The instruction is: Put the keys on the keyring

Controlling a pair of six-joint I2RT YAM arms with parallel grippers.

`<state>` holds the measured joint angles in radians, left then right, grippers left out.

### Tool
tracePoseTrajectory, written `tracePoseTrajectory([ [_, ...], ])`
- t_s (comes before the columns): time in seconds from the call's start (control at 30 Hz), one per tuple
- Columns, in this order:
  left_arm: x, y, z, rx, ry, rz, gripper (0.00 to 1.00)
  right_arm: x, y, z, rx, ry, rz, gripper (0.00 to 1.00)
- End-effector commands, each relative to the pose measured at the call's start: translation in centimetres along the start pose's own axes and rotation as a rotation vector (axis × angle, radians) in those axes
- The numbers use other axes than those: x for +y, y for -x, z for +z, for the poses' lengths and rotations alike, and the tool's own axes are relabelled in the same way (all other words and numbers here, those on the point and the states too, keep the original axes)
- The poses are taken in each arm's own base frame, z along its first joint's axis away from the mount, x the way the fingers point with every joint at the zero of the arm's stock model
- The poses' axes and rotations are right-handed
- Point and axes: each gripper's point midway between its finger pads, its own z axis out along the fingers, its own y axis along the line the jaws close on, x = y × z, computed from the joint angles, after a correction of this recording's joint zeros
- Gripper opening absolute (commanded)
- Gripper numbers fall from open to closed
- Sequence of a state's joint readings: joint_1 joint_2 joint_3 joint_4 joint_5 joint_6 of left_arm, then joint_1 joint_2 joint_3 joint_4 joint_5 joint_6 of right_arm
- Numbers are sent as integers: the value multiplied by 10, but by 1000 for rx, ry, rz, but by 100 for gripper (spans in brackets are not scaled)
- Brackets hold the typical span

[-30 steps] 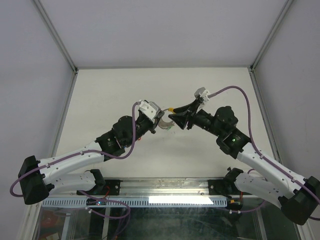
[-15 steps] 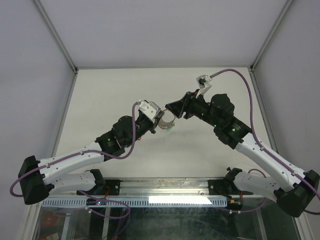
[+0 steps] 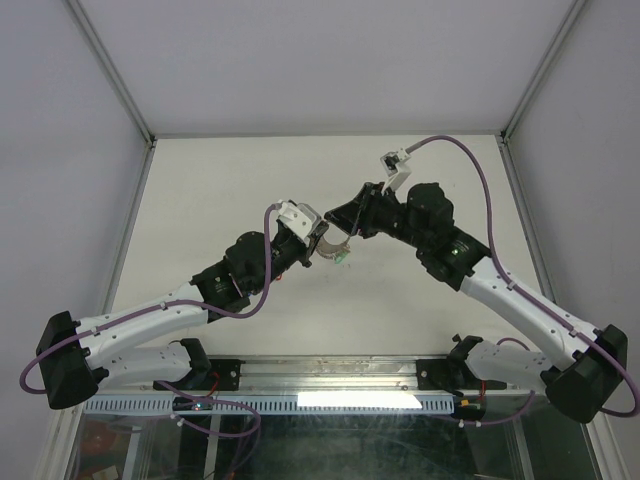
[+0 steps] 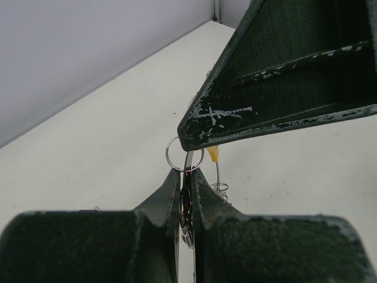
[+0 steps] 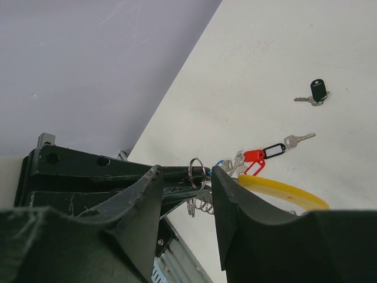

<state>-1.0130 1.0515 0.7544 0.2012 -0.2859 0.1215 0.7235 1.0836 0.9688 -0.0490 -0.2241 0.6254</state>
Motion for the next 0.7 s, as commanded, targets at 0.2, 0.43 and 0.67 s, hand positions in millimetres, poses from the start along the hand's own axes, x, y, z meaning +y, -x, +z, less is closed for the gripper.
tracePoseTrajectory([
  [0.2,4,42,-3,-118,5,-25,0,16,14,3,-23,54,0,39],
  [0.43,3,41,-2,-114,2,-25,0,27,13,2,-12,113,-4,28],
  [0.67,4,41,-2,-115,5,-22,0,22,10,2,-5,91,-8,24],
])
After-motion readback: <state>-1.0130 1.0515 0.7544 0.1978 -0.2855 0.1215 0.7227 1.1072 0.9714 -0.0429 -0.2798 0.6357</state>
